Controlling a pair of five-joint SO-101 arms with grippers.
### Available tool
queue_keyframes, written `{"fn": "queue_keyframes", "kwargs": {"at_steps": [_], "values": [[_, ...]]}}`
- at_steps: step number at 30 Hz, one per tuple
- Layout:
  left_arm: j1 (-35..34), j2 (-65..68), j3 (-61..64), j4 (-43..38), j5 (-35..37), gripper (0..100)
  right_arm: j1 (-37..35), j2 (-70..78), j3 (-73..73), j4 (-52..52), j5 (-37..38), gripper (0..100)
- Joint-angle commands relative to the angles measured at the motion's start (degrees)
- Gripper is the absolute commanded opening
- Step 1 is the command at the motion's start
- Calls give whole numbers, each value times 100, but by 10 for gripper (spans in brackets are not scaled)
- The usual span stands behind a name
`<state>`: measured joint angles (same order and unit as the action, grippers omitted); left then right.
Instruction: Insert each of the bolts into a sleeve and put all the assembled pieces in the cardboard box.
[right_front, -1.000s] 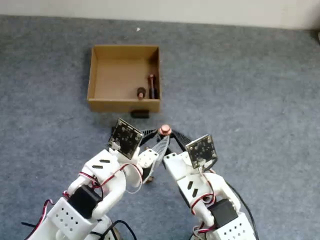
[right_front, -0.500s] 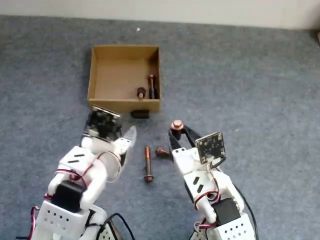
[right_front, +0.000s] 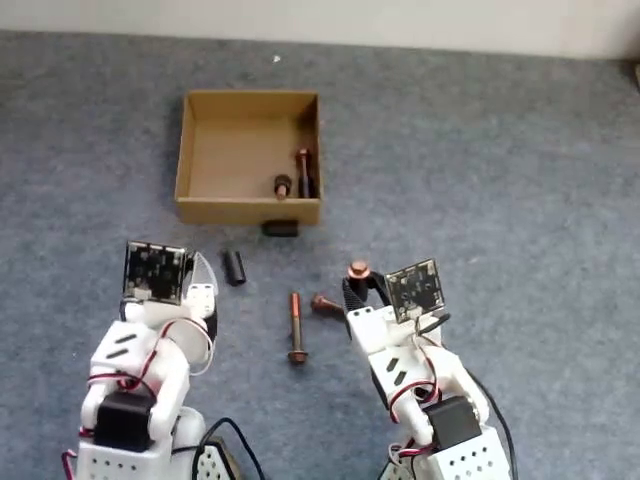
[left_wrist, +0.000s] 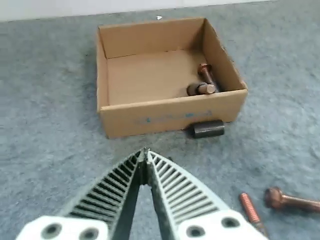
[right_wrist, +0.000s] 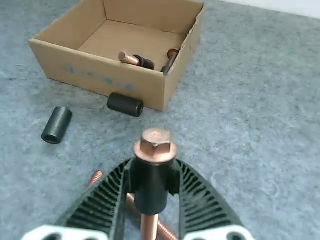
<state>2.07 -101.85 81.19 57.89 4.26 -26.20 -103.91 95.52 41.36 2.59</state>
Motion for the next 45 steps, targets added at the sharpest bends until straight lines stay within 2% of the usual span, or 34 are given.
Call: {"fn": "queue_keyframes", "kwargs": {"at_steps": [1, 6, 10, 22, 31, 39, 45], "values": [[-251, -286, 453, -18, -70, 10, 101, -119, -444, -31, 18, 5], [-462, -189, 857, -18, -70, 10, 84, -40, -1007, -48, 26, 5], [-462, -189, 1138, -26, -79, 10, 66, 716, -1543, -286, 35, 5], [-426, -189, 1174, 9, -88, 14, 66, 5297, -4251, -1710, 35, 5], [-426, -189, 1165, 9, -88, 11, -75, 7741, -5560, -3363, -9, 5], [-426, -189, 1147, 0, -88, 14, -154, 9420, -5965, -5288, -9, 5], [-426, -189, 1165, -18, -88, 14, -154, 10281, -6105, -6044, 18, 5]]}}
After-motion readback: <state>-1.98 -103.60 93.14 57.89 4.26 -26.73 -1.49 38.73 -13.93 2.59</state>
